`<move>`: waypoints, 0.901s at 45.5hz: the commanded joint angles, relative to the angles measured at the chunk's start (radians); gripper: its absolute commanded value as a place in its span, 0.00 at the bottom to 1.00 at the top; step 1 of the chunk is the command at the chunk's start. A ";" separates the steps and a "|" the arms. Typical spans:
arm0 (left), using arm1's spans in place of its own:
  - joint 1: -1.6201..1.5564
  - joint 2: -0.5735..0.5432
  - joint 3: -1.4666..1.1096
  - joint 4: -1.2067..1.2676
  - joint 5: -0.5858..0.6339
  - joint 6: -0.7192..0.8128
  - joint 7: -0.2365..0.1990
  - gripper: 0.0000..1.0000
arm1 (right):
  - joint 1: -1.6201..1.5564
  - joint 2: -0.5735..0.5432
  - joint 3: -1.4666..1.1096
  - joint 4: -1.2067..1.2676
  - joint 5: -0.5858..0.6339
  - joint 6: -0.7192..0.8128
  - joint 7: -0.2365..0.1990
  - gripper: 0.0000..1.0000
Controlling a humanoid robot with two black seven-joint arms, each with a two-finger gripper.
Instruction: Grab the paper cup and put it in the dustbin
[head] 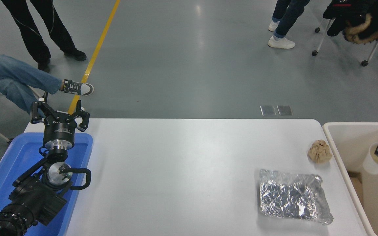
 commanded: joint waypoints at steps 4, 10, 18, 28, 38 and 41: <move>0.000 0.000 -0.001 0.000 0.000 0.000 0.000 0.99 | -0.162 -0.008 0.149 -0.095 0.015 -0.055 -0.017 1.00; -0.002 0.000 0.001 0.000 0.001 0.000 0.000 0.99 | -0.127 -0.007 0.168 -0.063 0.015 -0.049 -0.016 1.00; -0.002 0.000 0.001 0.000 0.003 -0.002 0.000 0.99 | 0.155 -0.129 0.159 0.266 -0.011 -0.047 -0.011 1.00; -0.003 0.000 0.002 0.000 0.003 -0.003 0.002 0.99 | 0.624 -0.151 -0.028 0.705 -0.145 -0.047 -0.011 1.00; -0.002 0.000 0.002 0.000 0.003 -0.003 0.002 0.99 | 1.056 -0.071 -0.176 1.087 -0.142 -0.004 -0.007 1.00; -0.002 0.000 0.001 0.000 0.003 -0.003 0.000 0.99 | 1.174 -0.028 -0.205 1.170 -0.138 0.025 -0.007 1.00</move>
